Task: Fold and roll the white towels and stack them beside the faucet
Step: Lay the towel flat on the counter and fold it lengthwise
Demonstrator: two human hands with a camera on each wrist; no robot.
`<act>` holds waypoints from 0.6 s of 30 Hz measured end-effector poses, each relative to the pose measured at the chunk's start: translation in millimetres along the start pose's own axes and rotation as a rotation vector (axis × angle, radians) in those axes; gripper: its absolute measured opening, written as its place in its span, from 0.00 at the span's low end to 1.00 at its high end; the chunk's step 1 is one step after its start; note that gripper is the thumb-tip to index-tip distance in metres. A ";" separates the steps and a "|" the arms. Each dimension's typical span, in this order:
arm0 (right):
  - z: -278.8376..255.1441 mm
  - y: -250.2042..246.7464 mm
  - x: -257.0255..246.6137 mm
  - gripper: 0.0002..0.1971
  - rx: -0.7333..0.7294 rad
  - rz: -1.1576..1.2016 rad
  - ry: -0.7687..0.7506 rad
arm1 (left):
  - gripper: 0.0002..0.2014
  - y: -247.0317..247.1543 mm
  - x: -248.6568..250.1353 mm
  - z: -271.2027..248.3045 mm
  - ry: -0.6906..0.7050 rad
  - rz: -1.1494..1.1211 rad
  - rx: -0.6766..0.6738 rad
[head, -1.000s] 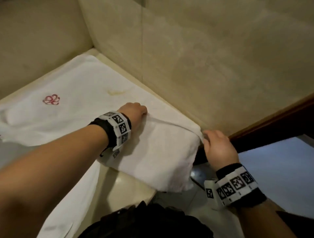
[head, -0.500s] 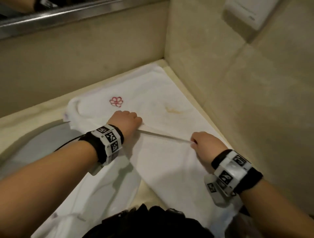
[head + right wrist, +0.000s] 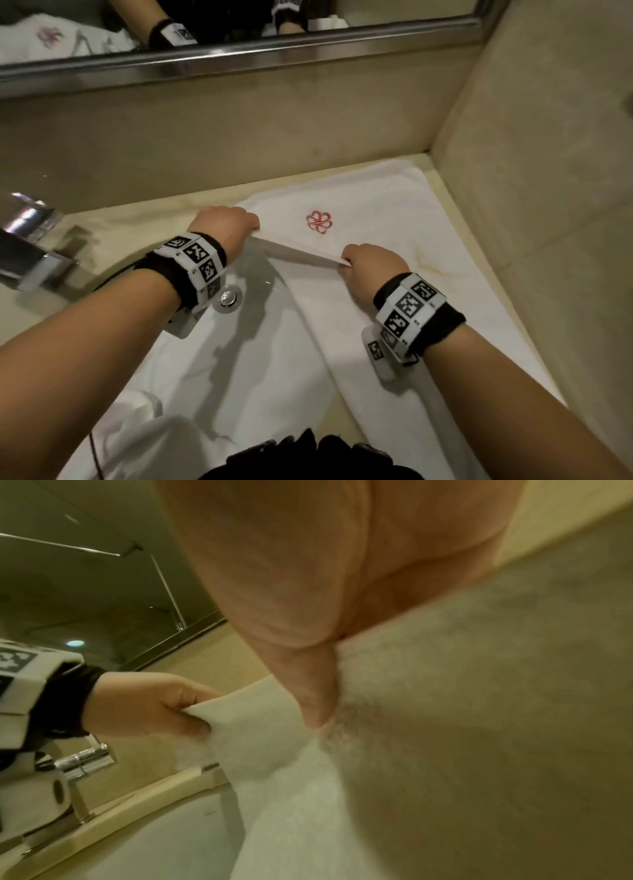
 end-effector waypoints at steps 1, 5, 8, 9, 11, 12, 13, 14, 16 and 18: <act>4.4 -2.8 -2.0 0.12 -0.014 -0.005 -0.005 | 0.22 -4.3 -7.9 0.4 -0.018 0.001 0.010; 13.9 -10.8 -20.6 0.14 -0.028 0.123 -0.105 | 0.22 -31.8 -16.7 7.7 0.003 -0.072 0.106; 12.8 -33.4 -12.1 0.12 0.142 0.354 -0.137 | 0.19 -63.7 -10.2 22.0 0.044 -0.143 0.270; 11.4 -43.9 0.8 0.11 0.226 0.423 -0.114 | 0.18 -74.0 -7.4 28.5 0.050 -0.178 0.332; 6.3 -62.4 39.4 0.12 0.367 0.464 0.007 | 0.16 -88.7 -0.4 42.4 0.046 -0.255 0.435; 2.9 -67.6 61.2 0.13 0.386 0.438 0.100 | 0.16 -91.2 3.9 48.8 0.037 -0.306 0.463; 0.5 -69.6 82.5 0.14 0.356 0.396 0.206 | 0.16 -90.4 9.2 54.9 0.022 -0.366 0.467; -0.3 -68.0 103.0 0.15 0.288 0.345 0.304 | 0.17 -86.6 16.1 61.9 0.000 -0.427 0.440; 1.0 -53.7 133.4 0.14 0.101 0.251 0.431 | 0.15 -68.4 30.6 72.8 -0.060 -0.502 0.284; 3.0 -39.1 148.8 0.12 -0.018 0.189 0.489 | 0.15 -42.5 45.5 79.7 -0.128 -0.548 0.083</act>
Point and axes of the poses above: each hand's wrist, its own z-axis towards the middle knuckle, its own y-axis out of the palm, x = y × z, the point moved 1 cm from there along z, towards the middle knuckle, and after that the axes turned 1 degree about -y, right-handed, at the moved point
